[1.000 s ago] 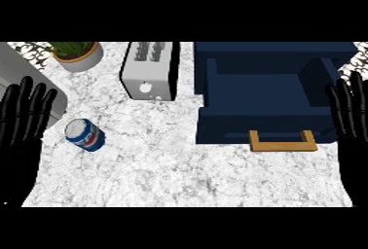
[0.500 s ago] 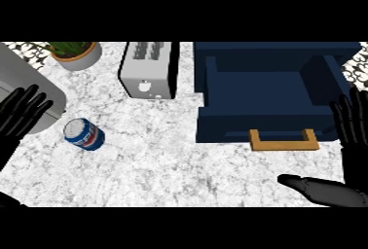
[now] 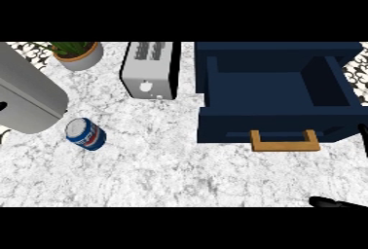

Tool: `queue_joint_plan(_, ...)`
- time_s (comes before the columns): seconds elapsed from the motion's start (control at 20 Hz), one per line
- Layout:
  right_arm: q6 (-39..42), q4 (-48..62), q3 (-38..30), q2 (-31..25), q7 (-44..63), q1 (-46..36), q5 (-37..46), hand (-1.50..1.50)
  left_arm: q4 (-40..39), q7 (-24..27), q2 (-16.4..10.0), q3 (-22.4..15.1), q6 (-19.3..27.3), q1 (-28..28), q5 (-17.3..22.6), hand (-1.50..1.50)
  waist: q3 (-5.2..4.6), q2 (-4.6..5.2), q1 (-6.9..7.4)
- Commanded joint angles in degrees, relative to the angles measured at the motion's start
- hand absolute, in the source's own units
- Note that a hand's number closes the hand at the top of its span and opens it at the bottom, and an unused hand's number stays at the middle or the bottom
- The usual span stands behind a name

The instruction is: Pick up the can, place it into the drawer and close the drawer

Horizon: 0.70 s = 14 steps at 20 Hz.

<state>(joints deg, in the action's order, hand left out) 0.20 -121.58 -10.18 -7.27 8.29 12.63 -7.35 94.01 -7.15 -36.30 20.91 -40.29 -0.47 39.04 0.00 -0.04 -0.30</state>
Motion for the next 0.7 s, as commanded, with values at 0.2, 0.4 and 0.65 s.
queue_joint_plan(0.2,7.44,-0.75,-7.7,-1.51,-3.69,6.72,-7.66,-1.5,-1.29,-7.11,-3.23,4.53,-0.8,0.56,9.23,-1.5,0.04,-0.07,0.03)
queue_joint_plan(0.4,12.6,1.29,-11.41,-1.98,-8.02,11.53,-11.01,-1.5,-10.17,-8.58,-5.62,5.31,-3.2,-2.0,12.17,-1.5,0.04,-0.04,-0.56)
queue_joint_plan(0.65,9.95,-0.58,-12.0,-3.14,-1.48,5.25,-10.75,-1.5,-9.6,-13.95,-4.03,3.34,-1.19,-2.11,18.21,-1.5,0.01,0.0,0.08)
